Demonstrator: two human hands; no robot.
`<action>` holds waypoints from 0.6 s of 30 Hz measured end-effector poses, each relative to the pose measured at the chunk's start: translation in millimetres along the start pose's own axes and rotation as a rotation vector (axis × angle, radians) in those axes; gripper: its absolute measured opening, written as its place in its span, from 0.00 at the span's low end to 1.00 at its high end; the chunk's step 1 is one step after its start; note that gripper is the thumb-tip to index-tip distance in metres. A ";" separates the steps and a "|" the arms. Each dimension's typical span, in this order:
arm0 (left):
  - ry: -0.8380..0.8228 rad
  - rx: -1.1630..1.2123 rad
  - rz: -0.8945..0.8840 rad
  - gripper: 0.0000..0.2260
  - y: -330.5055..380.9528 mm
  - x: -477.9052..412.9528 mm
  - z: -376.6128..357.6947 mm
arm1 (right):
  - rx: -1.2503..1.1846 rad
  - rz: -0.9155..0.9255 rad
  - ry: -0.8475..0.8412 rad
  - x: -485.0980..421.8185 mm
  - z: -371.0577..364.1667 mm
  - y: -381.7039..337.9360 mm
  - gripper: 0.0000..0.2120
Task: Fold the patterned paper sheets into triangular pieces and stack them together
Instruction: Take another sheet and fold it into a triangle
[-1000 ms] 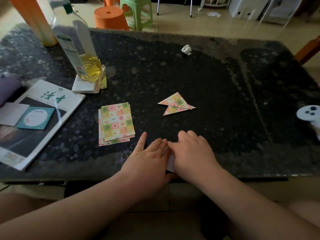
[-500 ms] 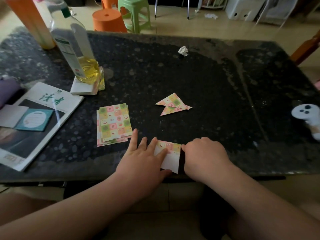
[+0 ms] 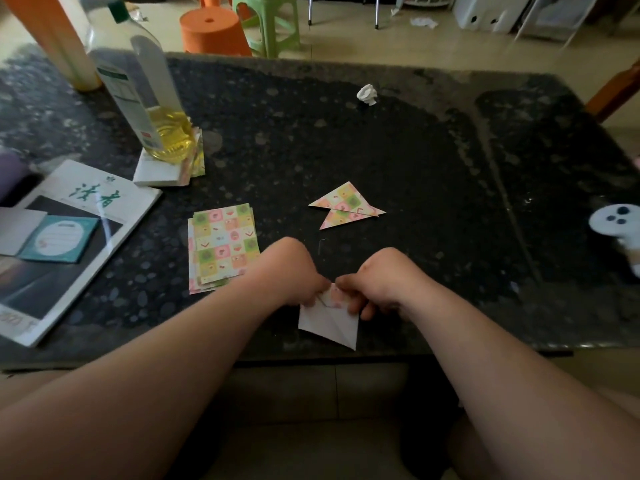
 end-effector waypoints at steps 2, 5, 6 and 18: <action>-0.032 0.008 0.025 0.14 -1.0 -6.2 -6.2 | -0.021 -0.005 -0.011 0.1 -1.5 1.9 0.16; -0.056 0.102 0.069 0.14 -11.3 -11.3 -2.1 | -0.056 -0.005 0.002 2.1 -1.6 2.5 0.16; -0.064 0.135 0.100 0.13 -17.0 -12.3 1.2 | -0.065 -0.005 0.008 2.6 -1.3 2.7 0.15; -0.082 0.242 0.173 0.08 -38.9 -7.9 11.8 | -0.032 -0.198 -0.043 6.3 16.6 27.4 0.10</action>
Point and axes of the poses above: each hand's wrist, its own x-axis away from the middle knuckle, its own z-axis out of the back of the hand, y = z × x, the point moved 9 cm from there along -x, towards the middle knuckle, and after that the axes turned 10 degrees about z, right-handed, at the moved point
